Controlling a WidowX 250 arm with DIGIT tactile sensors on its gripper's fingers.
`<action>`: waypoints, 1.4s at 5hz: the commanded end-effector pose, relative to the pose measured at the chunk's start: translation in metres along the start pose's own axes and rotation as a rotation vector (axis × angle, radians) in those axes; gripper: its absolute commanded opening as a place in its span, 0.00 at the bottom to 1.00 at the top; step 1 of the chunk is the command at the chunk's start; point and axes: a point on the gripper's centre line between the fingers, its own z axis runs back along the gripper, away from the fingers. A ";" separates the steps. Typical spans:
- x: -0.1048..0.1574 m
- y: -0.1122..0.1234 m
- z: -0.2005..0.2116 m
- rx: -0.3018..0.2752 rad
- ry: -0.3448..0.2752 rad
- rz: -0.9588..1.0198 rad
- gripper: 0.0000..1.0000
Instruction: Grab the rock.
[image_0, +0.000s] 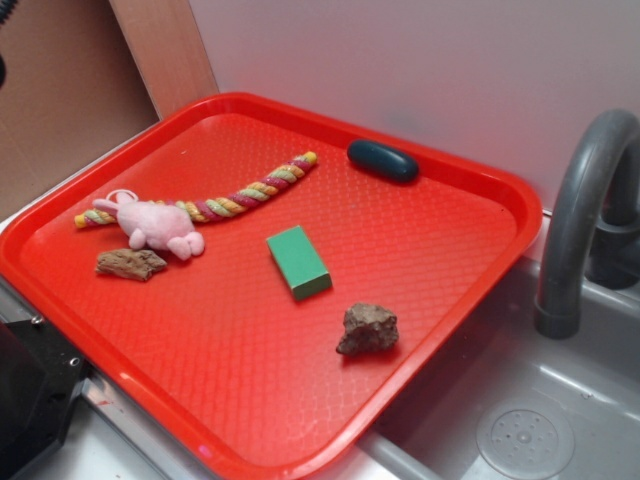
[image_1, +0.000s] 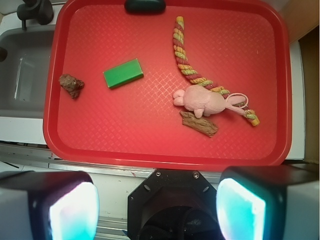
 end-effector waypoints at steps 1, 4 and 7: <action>0.000 0.000 0.000 0.000 0.000 0.000 1.00; 0.049 -0.011 -0.037 -0.088 -0.077 -0.418 1.00; 0.055 -0.118 -0.086 -0.149 -0.078 -1.049 1.00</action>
